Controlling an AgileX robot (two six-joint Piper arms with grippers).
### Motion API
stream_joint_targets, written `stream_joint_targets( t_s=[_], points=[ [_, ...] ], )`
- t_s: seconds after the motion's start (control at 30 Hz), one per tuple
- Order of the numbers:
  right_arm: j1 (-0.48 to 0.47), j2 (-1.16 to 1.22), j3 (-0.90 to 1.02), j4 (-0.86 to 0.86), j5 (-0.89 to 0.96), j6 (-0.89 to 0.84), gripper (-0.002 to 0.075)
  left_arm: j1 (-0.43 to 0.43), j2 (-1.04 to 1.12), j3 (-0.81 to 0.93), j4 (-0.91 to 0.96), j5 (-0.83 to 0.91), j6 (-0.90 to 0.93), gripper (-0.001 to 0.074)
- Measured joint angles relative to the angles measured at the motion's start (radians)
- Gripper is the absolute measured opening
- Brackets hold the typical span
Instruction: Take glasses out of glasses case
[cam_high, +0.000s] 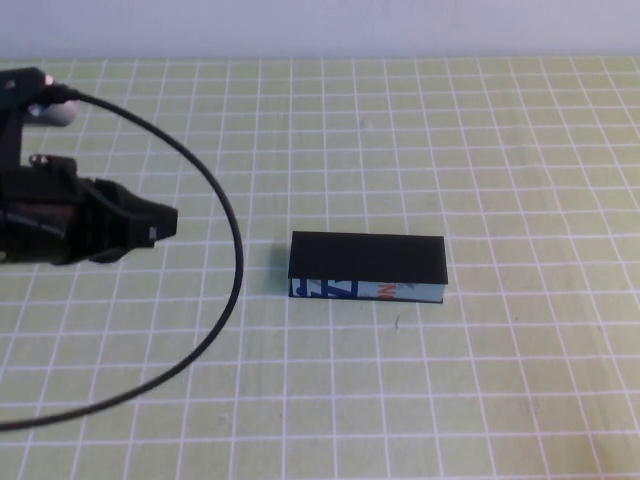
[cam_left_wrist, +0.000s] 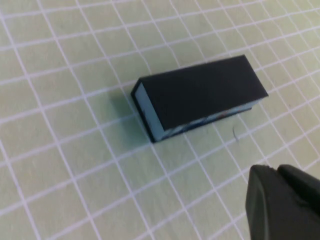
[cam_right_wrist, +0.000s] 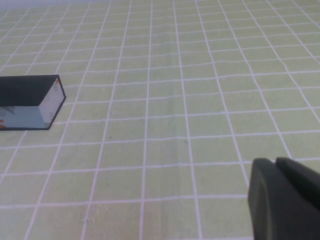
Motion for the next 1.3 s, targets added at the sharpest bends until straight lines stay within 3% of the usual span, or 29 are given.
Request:
stream_joint_targets(
  t_s=[0.37,0.87,1.1,1.3],
  points=[
    [0.0,0.0,0.0,0.0,0.0,0.0,-0.0018,0.0,0.283,-0.162,-0.2,-0.069,0.204,-0.0004],
    [0.0,0.0,0.0,0.014,-0.007,0.0,-0.0018,0.0,0.503,-0.281,-0.219,-0.027,0.247,-0.0004],
    [0.0,0.0,0.0,0.419,-0.192,0.0,-0.0018,0.0,0.632,-0.425,-0.219,0.074,0.245,-0.0004],
    [0.0,0.0,0.0,0.614,-0.302,0.002,-0.0018,-0.002,0.753,-0.574,-0.219,0.145,0.226,-0.0005]
  ],
)
